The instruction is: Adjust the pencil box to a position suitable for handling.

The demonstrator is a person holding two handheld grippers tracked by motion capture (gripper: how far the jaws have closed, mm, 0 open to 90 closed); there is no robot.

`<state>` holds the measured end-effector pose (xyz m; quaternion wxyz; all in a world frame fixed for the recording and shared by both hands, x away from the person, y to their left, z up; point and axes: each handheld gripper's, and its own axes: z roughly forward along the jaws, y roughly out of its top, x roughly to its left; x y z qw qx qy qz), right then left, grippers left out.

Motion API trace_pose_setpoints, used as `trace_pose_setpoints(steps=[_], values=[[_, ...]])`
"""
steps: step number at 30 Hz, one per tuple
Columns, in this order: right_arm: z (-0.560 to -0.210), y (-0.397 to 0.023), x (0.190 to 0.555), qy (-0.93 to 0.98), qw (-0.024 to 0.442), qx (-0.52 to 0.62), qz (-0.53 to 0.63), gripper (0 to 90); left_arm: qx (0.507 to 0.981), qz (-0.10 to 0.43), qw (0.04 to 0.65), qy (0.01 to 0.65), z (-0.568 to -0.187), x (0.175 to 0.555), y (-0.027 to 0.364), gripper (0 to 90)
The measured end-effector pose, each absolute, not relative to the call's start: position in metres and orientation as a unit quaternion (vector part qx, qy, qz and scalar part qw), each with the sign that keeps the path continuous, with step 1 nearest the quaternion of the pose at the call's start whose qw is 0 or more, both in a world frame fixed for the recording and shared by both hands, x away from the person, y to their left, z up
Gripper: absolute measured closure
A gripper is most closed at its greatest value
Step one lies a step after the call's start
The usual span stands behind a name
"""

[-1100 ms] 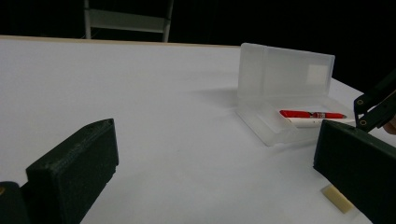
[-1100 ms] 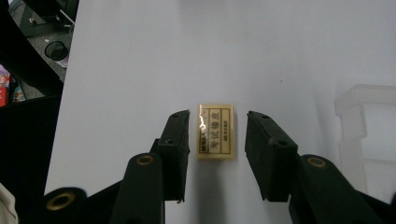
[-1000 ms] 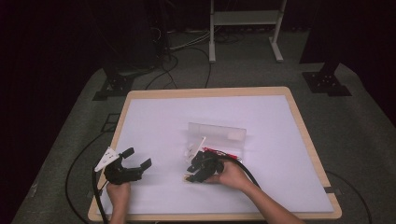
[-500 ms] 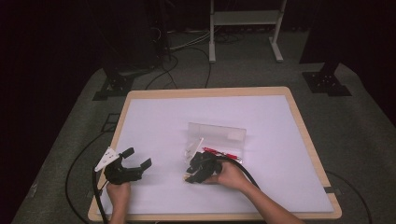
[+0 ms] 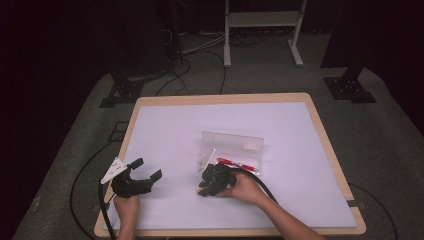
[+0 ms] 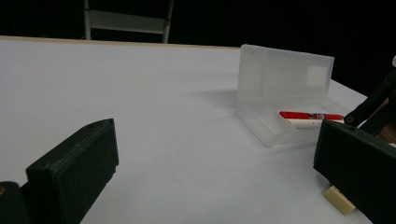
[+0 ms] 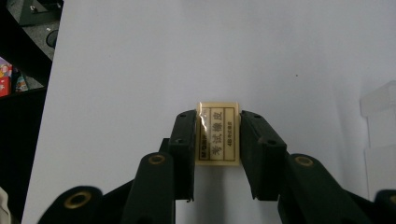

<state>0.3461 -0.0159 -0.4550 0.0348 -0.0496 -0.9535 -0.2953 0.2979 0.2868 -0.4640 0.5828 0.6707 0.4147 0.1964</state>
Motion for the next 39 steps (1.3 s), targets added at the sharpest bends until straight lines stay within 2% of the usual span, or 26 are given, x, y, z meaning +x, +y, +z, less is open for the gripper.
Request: trace_pose_setpoints(steps=[12,27,39], values=[[-0.444,-0.018,0.348,-0.954,0.018,-0.045,-0.295,67.6,0.670,0.196,0.584,0.414,-0.464,0.298,0.287,0.0],[-0.409,-0.028,0.379,-0.941,0.001,-0.079,-0.328,67.7,0.673,0.196,0.582,0.413,-0.464,0.298,0.287,0.0],[-0.400,-0.031,0.398,-0.940,-0.008,-0.099,-0.327,67.7,0.672,0.195,0.582,0.414,-0.464,0.298,0.287,0.0]])
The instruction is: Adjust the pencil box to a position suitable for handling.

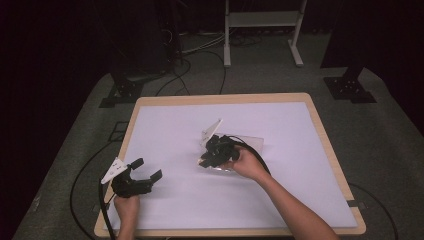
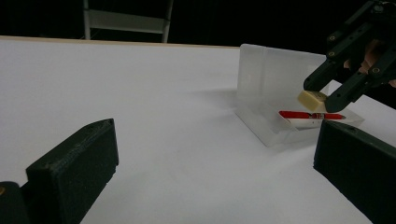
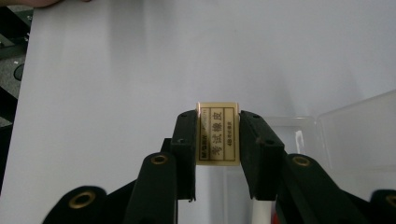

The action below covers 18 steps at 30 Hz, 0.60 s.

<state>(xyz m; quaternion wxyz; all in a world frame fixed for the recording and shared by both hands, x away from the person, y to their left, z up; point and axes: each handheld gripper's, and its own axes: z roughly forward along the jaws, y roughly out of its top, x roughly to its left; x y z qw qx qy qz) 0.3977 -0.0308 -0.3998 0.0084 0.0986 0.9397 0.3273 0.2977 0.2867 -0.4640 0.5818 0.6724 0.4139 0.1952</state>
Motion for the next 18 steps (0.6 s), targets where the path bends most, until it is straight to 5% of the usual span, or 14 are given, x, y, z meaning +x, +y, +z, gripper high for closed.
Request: trace_pose_setpoints(steps=[18], values=[[-0.399,-0.032,0.412,0.939,0.020,0.114,0.324,67.7,0.672,0.195,0.583,0.414,-0.464,0.298,0.287,0.0]])
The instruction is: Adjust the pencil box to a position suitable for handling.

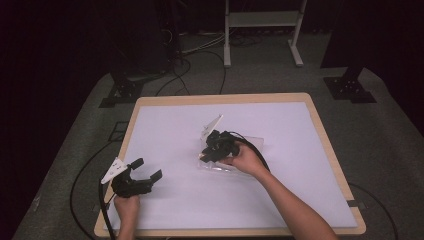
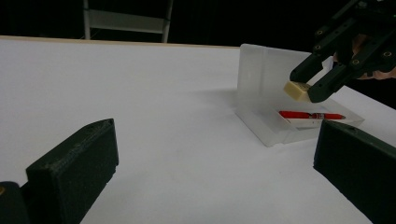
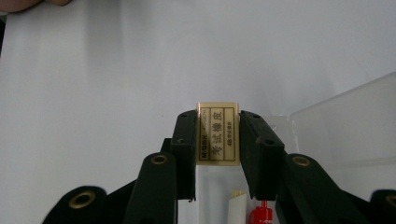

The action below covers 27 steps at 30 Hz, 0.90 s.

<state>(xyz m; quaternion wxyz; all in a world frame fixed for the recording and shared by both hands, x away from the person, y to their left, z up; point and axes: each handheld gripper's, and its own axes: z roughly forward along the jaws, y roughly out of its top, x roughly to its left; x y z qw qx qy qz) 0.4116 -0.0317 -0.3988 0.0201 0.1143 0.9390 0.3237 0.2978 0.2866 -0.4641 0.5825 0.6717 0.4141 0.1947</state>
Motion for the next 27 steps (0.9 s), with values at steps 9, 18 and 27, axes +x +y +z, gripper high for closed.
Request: trace_pose_setpoints(steps=[9,18,27], values=[[-0.405,-0.029,0.420,0.941,0.019,0.124,0.315,67.7,0.672,0.194,0.583,0.414,-0.464,0.298,0.287,0.0],[-0.413,-0.025,0.428,0.943,0.015,0.129,0.306,67.6,0.671,0.194,0.583,0.414,-0.464,0.298,0.287,0.0],[-0.419,-0.024,0.434,0.944,0.009,0.135,0.300,67.6,0.672,0.194,0.583,0.414,-0.464,0.298,0.287,0.0]])
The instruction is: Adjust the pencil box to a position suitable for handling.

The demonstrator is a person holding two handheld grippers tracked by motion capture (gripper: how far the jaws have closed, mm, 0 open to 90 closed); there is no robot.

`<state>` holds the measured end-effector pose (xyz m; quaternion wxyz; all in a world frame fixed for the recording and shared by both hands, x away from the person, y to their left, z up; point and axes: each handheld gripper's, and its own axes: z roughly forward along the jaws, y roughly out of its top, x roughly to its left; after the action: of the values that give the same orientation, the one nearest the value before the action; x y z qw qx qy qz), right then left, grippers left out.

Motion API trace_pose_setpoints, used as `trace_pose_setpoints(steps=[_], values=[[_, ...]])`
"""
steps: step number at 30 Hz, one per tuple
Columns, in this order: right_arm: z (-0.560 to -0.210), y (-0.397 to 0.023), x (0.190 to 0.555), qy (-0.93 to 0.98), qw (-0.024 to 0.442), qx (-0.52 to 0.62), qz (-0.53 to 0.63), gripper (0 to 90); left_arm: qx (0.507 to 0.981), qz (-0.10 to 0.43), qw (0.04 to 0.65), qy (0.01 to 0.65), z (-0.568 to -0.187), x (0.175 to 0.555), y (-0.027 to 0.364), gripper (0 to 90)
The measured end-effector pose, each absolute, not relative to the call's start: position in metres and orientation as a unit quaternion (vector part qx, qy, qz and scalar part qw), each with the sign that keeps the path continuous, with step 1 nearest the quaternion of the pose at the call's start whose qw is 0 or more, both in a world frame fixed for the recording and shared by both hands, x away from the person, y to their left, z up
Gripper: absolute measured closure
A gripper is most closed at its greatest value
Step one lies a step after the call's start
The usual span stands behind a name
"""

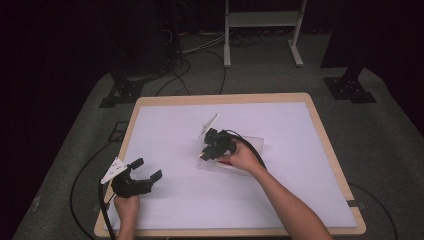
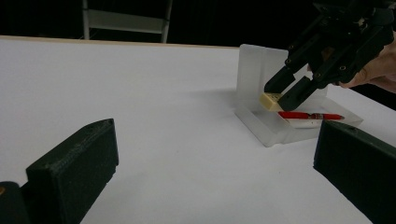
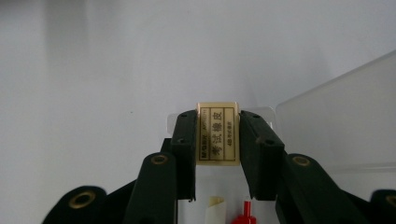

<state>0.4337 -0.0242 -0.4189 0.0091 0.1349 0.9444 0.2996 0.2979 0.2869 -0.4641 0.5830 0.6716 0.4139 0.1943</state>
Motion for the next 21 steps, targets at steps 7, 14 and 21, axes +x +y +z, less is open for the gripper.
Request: trace_pose_setpoints(steps=[7,14,21], values=[[-0.423,-0.025,0.438,0.945,0.006,0.143,0.293,67.6,0.672,0.194,0.583,0.414,-0.464,0.298,0.287,0.0],[-0.427,-0.026,0.441,0.946,0.002,0.147,0.287,67.6,0.672,0.194,0.583,0.414,-0.464,0.298,0.287,0.0],[-0.430,-0.026,0.443,0.946,-0.003,0.150,0.287,67.6,0.671,0.194,0.583,0.414,-0.464,0.298,0.287,0.0]])
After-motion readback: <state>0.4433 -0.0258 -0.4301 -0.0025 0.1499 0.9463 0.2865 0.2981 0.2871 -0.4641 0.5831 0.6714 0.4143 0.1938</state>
